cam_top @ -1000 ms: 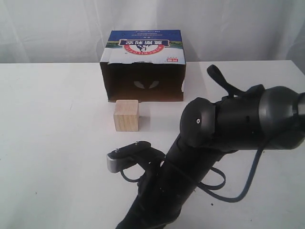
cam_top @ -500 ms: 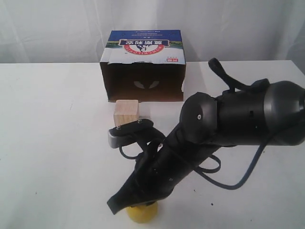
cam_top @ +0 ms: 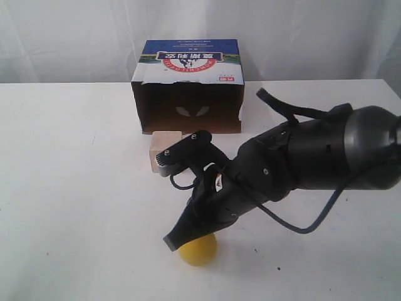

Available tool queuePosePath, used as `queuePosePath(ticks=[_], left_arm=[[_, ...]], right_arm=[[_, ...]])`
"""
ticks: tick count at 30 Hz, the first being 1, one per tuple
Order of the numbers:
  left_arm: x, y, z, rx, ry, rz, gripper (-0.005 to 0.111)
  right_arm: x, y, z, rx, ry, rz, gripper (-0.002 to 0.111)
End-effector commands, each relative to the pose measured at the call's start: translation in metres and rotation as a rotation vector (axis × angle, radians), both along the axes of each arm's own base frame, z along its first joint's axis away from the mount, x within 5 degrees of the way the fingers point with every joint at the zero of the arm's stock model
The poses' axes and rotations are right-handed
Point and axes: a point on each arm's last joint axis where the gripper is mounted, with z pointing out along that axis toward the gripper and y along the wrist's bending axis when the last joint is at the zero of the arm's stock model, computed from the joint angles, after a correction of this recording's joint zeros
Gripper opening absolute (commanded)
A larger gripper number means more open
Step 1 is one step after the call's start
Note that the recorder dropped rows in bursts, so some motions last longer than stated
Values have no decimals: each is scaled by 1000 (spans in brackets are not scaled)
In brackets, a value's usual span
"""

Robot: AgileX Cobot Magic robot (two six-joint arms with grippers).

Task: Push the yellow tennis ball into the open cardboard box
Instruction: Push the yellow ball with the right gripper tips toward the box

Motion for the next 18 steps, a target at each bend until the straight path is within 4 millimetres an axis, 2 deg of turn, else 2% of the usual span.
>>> queuePosePath(ticks=[1,8,13,16,18], left_arm=[[0,0,-1,-3,-4,-4,0],[0,0,-1,-3,-4,-4,0],[0,0,-1,-3,-4,-4,0],[0,0,-1,-3,-4,-4,0],[0,0,-1,-3,-4,-4,0]], right_arm=[[1,1,2,-20,28,-13,0],[1,2,23,79,27,-107,0],[-19,7,37,77,55,-57,0],[-32,16,34,62,71,-11,0],[-37,21,25,52,83,0,0]])
